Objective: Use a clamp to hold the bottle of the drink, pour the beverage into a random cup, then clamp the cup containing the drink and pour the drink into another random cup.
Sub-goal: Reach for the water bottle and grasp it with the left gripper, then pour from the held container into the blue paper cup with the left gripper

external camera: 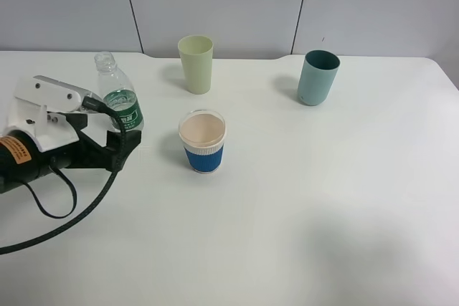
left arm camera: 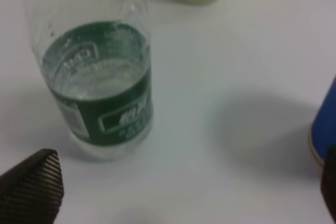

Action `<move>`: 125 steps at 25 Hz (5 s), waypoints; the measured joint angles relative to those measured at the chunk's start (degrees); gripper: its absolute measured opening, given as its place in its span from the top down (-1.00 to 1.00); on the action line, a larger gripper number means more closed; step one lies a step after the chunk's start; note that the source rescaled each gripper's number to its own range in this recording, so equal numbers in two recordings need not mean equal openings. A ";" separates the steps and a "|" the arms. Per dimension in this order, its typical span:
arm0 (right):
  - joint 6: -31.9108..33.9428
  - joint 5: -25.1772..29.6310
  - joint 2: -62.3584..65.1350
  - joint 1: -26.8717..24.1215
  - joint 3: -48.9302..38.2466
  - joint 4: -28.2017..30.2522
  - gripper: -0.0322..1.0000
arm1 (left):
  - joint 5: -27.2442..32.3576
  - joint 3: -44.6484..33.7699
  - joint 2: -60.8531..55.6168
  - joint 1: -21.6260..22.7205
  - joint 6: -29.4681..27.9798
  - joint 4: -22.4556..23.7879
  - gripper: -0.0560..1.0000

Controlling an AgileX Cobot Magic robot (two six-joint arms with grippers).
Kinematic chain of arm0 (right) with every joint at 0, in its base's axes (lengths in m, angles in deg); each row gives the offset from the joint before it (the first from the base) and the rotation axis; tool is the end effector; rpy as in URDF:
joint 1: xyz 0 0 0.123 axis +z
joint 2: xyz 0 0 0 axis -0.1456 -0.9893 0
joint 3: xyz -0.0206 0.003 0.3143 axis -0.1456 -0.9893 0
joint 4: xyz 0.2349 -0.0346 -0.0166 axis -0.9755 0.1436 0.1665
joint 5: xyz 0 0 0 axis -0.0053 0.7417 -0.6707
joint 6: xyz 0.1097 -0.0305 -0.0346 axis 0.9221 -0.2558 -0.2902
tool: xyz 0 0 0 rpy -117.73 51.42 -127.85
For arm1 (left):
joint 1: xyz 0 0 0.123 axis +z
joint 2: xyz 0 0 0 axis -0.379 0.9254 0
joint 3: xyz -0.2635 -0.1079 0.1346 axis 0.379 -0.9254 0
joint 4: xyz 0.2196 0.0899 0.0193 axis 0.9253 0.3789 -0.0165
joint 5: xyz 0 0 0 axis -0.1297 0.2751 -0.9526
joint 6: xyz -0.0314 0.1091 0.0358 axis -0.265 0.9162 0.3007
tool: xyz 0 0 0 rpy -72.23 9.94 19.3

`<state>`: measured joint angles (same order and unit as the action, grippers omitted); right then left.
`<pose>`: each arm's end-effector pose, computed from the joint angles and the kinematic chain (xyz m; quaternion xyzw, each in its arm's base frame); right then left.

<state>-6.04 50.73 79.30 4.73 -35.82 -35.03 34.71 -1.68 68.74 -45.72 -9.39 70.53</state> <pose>-0.0243 -0.0127 0.2591 0.0538 0.8485 -0.0701 0.5218 0.2125 -0.0891 0.1760 0.1411 0.8152 -0.1183 0.5491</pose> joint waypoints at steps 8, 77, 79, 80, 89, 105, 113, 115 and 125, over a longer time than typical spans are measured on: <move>0.00 0.00 0.00 0.00 0.00 0.00 -0.60 | -13.24 -0.17 11.59 0.00 0.00 -5.44 -1.00; 0.00 0.00 0.00 0.00 0.00 0.00 -0.60 | 4.10 15.68 9.00 -0.67 18.92 -17.62 0.88; 0.00 0.00 0.00 0.00 0.00 0.00 -0.60 | 5.68 15.64 6.72 -2.36 24.75 -21.88 0.88; 0.00 0.00 0.00 0.00 0.00 0.00 -0.60 | 6.08 15.64 5.53 -3.41 28.24 -24.37 0.88; 0.00 0.00 0.00 0.00 0.00 0.00 -0.60 | 6.66 15.61 0.56 -14.14 56.64 -44.77 0.88; 0.00 0.00 0.00 0.00 0.00 0.00 -0.60 | 3.96 16.27 0.48 -19.81 77.47 -57.96 0.88; 0.00 0.00 0.00 0.00 0.00 0.00 -0.60 | 3.70 16.65 0.48 -19.81 77.64 -58.31 0.88; 0.00 0.00 0.00 0.00 0.00 0.00 -0.60 | 3.69 17.53 0.48 -19.81 78.92 -58.98 0.88; 0.00 0.00 0.00 0.00 0.00 0.00 -0.60 | 0.58 19.61 0.45 -19.86 97.35 -66.31 0.88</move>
<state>-6.04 50.73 79.30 4.73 -35.82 -35.03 35.29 17.92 69.20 -65.58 87.96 4.22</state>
